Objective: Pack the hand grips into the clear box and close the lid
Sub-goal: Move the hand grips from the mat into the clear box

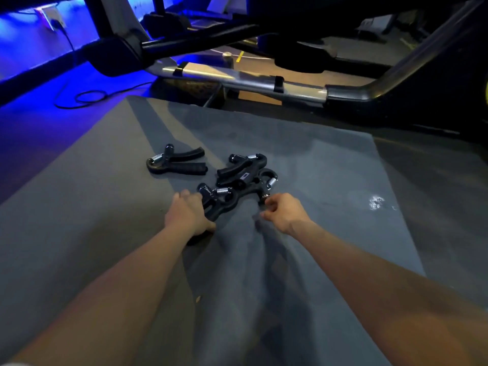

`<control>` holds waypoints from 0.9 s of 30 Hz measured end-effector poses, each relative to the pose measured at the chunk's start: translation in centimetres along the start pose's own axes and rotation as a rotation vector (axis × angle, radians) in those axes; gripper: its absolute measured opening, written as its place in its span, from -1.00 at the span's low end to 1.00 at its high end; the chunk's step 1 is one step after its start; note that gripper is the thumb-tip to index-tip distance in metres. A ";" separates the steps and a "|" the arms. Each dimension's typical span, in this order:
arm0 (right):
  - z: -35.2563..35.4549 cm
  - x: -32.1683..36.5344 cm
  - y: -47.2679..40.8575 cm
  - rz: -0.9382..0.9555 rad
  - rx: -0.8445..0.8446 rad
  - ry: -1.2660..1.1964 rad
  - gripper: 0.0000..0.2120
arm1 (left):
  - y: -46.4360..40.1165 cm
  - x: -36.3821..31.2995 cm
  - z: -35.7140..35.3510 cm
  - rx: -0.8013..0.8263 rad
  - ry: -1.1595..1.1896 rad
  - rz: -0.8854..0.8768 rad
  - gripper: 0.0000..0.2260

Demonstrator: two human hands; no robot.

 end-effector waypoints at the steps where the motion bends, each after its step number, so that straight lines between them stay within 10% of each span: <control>1: 0.2 -0.1 0.3 0.000 -0.001 0.000 -0.65 | 0.4 0.2 0.0 0.024 0.004 0.012 -0.35; 6: 1.8 -0.4 2.5 0.007 0.011 -0.037 -0.64 | 3.7 -1.4 0.5 0.166 0.124 0.003 -0.70; 17: 6.1 -3.0 10.7 -0.002 0.039 -0.368 -0.57 | 11.8 -12.7 2.8 0.577 1.309 -0.120 -0.90; 27: 13.9 -10.9 15.8 -0.049 -0.035 -0.512 -0.94 | 16.5 -24.1 1.3 0.734 1.357 -0.344 -0.81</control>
Point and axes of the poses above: each hand's wrist, its own y-axis away from the middle knuckle, its own z-axis out of the back of the hand, x = y × z, the point moved 6 cm from there along -y, towards the middle knuckle, and after that the axes turned 3 degrees about -y, right-handed, at the moved point
